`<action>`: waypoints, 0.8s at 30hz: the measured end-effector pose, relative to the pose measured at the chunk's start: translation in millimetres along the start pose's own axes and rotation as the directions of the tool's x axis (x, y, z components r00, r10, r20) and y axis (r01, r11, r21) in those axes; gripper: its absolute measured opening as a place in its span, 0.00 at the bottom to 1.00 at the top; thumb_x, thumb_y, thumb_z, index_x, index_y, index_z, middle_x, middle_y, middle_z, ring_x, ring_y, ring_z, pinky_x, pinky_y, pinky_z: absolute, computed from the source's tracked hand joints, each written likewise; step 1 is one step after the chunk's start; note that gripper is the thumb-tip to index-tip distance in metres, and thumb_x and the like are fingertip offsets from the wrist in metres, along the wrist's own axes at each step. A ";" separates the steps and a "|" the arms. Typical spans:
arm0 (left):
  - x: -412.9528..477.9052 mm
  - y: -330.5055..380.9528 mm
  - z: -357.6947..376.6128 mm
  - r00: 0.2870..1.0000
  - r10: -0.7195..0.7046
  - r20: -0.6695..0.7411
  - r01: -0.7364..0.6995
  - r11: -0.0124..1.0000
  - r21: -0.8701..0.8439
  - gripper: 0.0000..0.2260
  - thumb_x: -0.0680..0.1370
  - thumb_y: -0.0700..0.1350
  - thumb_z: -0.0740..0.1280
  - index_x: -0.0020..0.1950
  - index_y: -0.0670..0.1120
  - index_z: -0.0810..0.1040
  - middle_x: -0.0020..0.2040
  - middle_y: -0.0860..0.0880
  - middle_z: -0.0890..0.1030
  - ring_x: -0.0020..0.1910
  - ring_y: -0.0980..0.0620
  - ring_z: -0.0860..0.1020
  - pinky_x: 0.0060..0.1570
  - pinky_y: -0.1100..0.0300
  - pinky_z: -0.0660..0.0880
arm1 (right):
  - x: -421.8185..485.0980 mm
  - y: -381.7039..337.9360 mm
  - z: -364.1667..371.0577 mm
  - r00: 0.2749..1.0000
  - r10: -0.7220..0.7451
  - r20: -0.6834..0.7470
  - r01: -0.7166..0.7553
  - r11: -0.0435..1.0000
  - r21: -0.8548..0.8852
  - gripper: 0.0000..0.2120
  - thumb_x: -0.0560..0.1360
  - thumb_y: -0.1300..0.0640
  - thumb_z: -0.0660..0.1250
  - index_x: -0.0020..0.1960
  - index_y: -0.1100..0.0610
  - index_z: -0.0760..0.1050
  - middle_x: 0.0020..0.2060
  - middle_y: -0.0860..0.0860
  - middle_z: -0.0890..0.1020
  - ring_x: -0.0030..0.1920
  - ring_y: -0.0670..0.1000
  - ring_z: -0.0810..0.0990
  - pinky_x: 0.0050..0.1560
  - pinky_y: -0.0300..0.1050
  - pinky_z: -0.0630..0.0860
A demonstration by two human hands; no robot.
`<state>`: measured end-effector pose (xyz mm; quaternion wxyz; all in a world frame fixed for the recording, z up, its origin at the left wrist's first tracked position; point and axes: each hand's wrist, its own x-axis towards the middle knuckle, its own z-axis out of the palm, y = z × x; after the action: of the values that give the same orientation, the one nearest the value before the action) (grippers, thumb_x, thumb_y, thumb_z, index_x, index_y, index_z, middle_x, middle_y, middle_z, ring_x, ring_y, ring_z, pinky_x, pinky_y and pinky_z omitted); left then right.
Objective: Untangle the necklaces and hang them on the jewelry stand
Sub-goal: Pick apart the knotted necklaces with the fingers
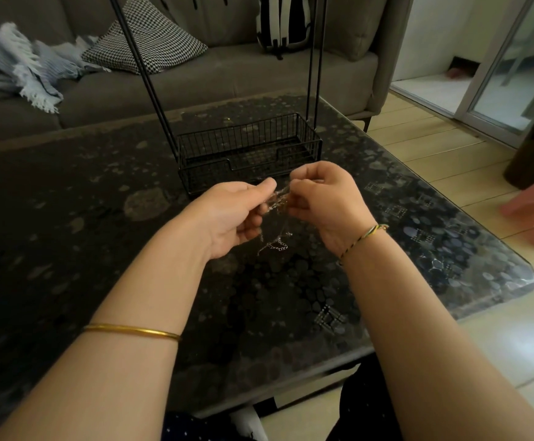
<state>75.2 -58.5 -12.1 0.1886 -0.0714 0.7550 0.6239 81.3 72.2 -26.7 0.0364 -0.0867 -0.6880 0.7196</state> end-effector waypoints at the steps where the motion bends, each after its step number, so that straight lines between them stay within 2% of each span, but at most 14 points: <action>1: -0.7 0.1 0.1 1.000 -0.001 0.013 0.001 1.000 0.001 0.10 0.78 0.51 0.67 0.40 0.48 0.75 0.32 0.53 0.73 0.33 0.57 0.69 0.37 0.62 0.71 | 0.3 -0.2 -0.6 1.000 -0.007 -0.018 0.007 1.000 0.012 0.06 0.77 0.67 0.61 0.46 0.58 0.71 0.34 0.51 0.74 0.33 0.46 0.75 0.37 0.41 0.78; 4: -2.2 -0.3 -0.1 1.000 0.008 0.029 -0.009 1.000 0.018 0.04 0.75 0.45 0.70 0.42 0.47 0.78 0.35 0.53 0.75 0.34 0.57 0.71 0.39 0.63 0.72 | 0.8 -1.0 -2.3 0.999 -0.016 -0.032 0.017 0.999 0.050 0.06 0.77 0.68 0.62 0.45 0.58 0.71 0.34 0.51 0.74 0.33 0.47 0.75 0.41 0.46 0.80; 7: -1.9 -0.9 -0.2 1.000 0.014 0.021 -0.016 0.995 0.095 0.04 0.75 0.41 0.71 0.41 0.47 0.78 0.36 0.51 0.76 0.36 0.56 0.72 0.40 0.62 0.73 | -0.7 -0.6 -2.0 0.997 -0.055 -0.050 0.055 0.998 0.007 0.07 0.76 0.67 0.63 0.44 0.57 0.71 0.36 0.53 0.76 0.37 0.50 0.78 0.45 0.52 0.80; 9: -1.4 -0.8 1.2 1.000 0.018 0.012 -0.019 0.989 0.146 0.04 0.75 0.41 0.71 0.41 0.47 0.79 0.36 0.51 0.76 0.36 0.56 0.72 0.42 0.60 0.73 | -1.9 -1.4 -1.7 0.994 -0.086 -0.063 0.085 0.996 -0.018 0.07 0.76 0.67 0.64 0.44 0.56 0.71 0.38 0.55 0.77 0.39 0.53 0.79 0.45 0.53 0.80; 11: -0.9 -0.5 3.2 1.000 0.017 -0.001 -0.016 0.986 0.164 0.04 0.75 0.40 0.71 0.41 0.47 0.79 0.35 0.51 0.75 0.35 0.56 0.71 0.42 0.60 0.73 | -1.6 -1.9 -2.2 0.991 -0.113 -0.068 0.111 0.993 -0.036 0.07 0.76 0.67 0.64 0.44 0.57 0.72 0.39 0.56 0.77 0.38 0.52 0.79 0.42 0.50 0.81; 15: 0.1 1.4 2.2 0.999 -0.017 -0.051 0.017 1.000 0.002 0.07 0.76 0.41 0.67 0.38 0.49 0.78 0.30 0.53 0.73 0.32 0.56 0.70 0.38 0.61 0.72 | -0.8 -1.1 -2.4 0.995 -0.103 -0.014 0.102 0.993 -0.060 0.06 0.76 0.67 0.64 0.45 0.57 0.72 0.36 0.53 0.76 0.33 0.47 0.77 0.35 0.39 0.78; 19: -1.7 3.9 -0.9 0.996 -0.070 -0.055 0.059 0.981 -0.186 0.05 0.75 0.42 0.65 0.40 0.48 0.77 0.33 0.52 0.76 0.34 0.56 0.74 0.40 0.60 0.73 | -3.1 0.5 2.4 0.996 -0.050 0.079 0.055 0.996 -0.074 0.04 0.77 0.67 0.63 0.48 0.59 0.71 0.36 0.52 0.76 0.33 0.47 0.77 0.37 0.42 0.78; 24: -1.6 3.3 -2.7 0.988 -0.073 -0.138 0.037 0.967 -0.253 0.03 0.73 0.40 0.65 0.42 0.47 0.76 0.40 0.50 0.79 0.38 0.53 0.76 0.42 0.58 0.75 | -3.6 -0.7 4.4 0.994 -0.053 0.094 0.062 0.994 -0.094 0.04 0.77 0.66 0.64 0.51 0.60 0.72 0.40 0.54 0.76 0.41 0.49 0.78 0.46 0.47 0.78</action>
<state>75.0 -60.6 -8.0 0.1395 -0.1611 0.6799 0.7017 84.0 67.2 -25.5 0.0214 -0.0358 -0.7251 0.6874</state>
